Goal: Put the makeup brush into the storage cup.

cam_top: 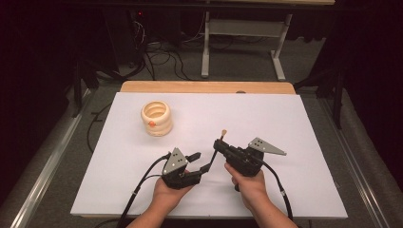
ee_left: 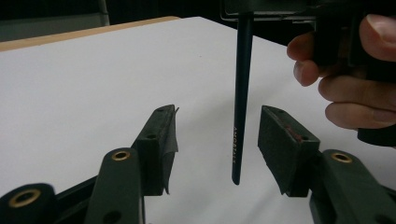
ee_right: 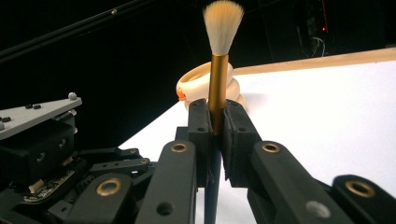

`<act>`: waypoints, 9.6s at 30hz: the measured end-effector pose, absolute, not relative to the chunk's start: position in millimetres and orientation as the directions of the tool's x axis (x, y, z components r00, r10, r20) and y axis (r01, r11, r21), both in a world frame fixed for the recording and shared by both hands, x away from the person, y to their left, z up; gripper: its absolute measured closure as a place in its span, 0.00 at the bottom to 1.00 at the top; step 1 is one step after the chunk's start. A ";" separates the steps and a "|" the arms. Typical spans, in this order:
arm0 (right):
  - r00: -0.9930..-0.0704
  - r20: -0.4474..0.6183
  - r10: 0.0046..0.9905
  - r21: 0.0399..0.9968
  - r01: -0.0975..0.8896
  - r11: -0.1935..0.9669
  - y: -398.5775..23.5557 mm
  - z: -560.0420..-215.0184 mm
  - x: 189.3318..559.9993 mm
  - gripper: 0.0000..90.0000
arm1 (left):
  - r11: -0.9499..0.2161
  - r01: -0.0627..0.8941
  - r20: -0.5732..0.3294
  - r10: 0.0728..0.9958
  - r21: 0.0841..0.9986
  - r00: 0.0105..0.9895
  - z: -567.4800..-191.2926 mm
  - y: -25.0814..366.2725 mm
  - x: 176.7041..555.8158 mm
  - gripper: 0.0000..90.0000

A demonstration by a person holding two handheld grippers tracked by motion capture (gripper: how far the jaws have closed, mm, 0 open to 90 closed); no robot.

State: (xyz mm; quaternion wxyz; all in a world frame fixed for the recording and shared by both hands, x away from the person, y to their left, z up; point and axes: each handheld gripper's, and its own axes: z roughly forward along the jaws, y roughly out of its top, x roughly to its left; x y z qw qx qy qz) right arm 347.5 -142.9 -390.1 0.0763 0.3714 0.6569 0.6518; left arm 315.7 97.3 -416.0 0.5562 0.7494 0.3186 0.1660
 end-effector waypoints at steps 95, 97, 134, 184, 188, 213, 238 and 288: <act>-0.806 0.126 0.579 0.969 0.224 0.101 -115.7 -389.4 322.9 0.90 | -0.185 0.240 -0.085 0.599 0.953 0.796 -402.4 96.7 310.2 0.93; -0.807 0.129 0.577 0.969 0.225 0.098 -116.0 -389.2 323.2 0.88 | -0.185 0.241 -0.085 0.598 0.953 0.797 -402.4 96.8 310.2 0.93; -0.784 0.118 0.609 0.966 0.233 0.113 -129.7 -388.1 333.4 0.23 | -0.170 0.256 -0.083 0.660 0.952 0.746 -399.4 122.3 318.2 0.93; -0.683 0.018 0.730 0.962 0.212 0.174 -177.4 -389.4 344.2 0.01 | -0.136 0.253 -0.070 0.744 0.958 0.665 -389.9 163.4 326.6 0.93; -0.676 0.024 0.737 0.962 0.217 0.167 -183.2 -389.4 343.9 0.01 | -0.127 0.257 -0.077 0.749 0.958 0.658 -388.7 167.1 326.9 0.93; -0.632 0.012 0.775 0.960 0.224 0.168 -213.9 -390.7 344.8 0.01 | -0.102 0.243 -0.066 0.801 0.965 0.596 -380.4 195.2 326.0 0.93; -0.620 0.015 0.784 0.957 0.235 0.168 -222.9 -394.0 345.2 0.01 | -0.064 0.235 -0.072 0.848 0.970 0.526 -372.1 223.8 325.1 0.93; -0.628 0.007 0.778 0.960 0.223 0.171 -220.2 -392.6 344.4 0.01 | -0.005 0.227 -0.093 0.904 0.974 0.418 -339.7 234.2 347.3 0.93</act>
